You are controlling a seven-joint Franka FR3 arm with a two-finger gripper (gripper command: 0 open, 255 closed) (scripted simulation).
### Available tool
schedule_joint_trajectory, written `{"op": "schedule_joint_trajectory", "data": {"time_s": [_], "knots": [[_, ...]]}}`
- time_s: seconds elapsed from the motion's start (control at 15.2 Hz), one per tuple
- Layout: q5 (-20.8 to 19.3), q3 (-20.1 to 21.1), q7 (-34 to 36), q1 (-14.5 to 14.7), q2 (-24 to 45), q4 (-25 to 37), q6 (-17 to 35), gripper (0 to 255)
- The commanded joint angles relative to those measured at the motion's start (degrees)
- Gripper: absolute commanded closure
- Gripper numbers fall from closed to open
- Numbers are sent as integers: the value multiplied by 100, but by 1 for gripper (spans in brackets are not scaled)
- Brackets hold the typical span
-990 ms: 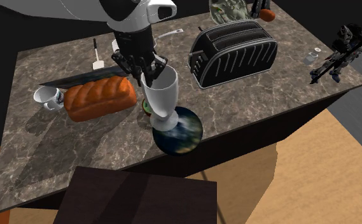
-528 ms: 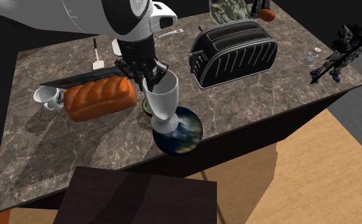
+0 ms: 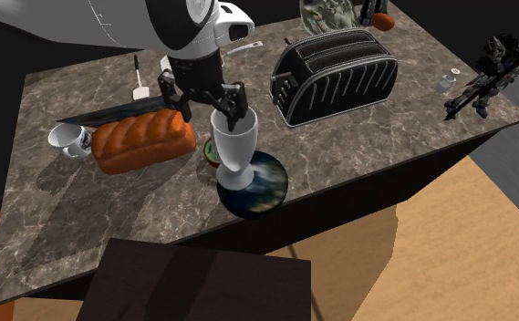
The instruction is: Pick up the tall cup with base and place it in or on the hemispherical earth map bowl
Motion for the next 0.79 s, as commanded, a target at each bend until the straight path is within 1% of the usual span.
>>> {"op": "schedule_joint_trajectory", "data": {"time_s": [0.0,0.26,0.73], "knots": [[0,0,0,0,0,0,0,0],[-1,2,2,0,-220,548,-768,0],[-1,2,2,0,-220,548,-768,0]]}}
